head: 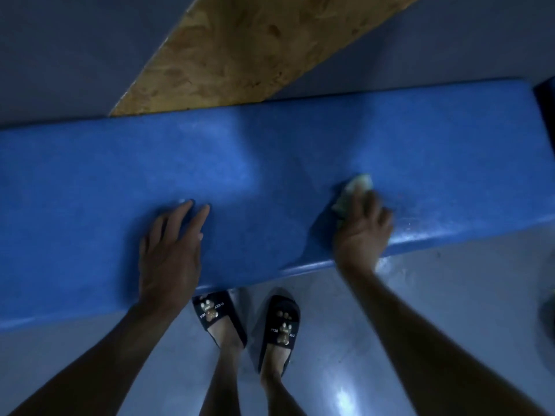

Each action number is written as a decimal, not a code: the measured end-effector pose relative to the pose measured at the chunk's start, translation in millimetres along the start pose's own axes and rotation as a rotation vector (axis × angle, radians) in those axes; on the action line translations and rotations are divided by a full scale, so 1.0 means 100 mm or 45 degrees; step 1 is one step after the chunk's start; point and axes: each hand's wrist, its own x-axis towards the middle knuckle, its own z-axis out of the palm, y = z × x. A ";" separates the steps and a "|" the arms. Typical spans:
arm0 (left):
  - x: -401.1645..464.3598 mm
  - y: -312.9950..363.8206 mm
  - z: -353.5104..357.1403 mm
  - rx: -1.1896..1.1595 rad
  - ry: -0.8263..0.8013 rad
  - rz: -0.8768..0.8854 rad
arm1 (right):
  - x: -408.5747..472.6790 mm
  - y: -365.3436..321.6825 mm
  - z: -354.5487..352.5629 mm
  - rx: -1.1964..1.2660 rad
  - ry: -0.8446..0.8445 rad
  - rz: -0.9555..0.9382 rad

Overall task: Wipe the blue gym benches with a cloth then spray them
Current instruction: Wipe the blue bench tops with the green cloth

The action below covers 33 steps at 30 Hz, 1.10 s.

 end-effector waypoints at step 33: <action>-0.18 -0.36 -0.09 -0.064 -0.047 0.084 | -0.06 0.71 -0.31 -0.108 -0.166 -0.133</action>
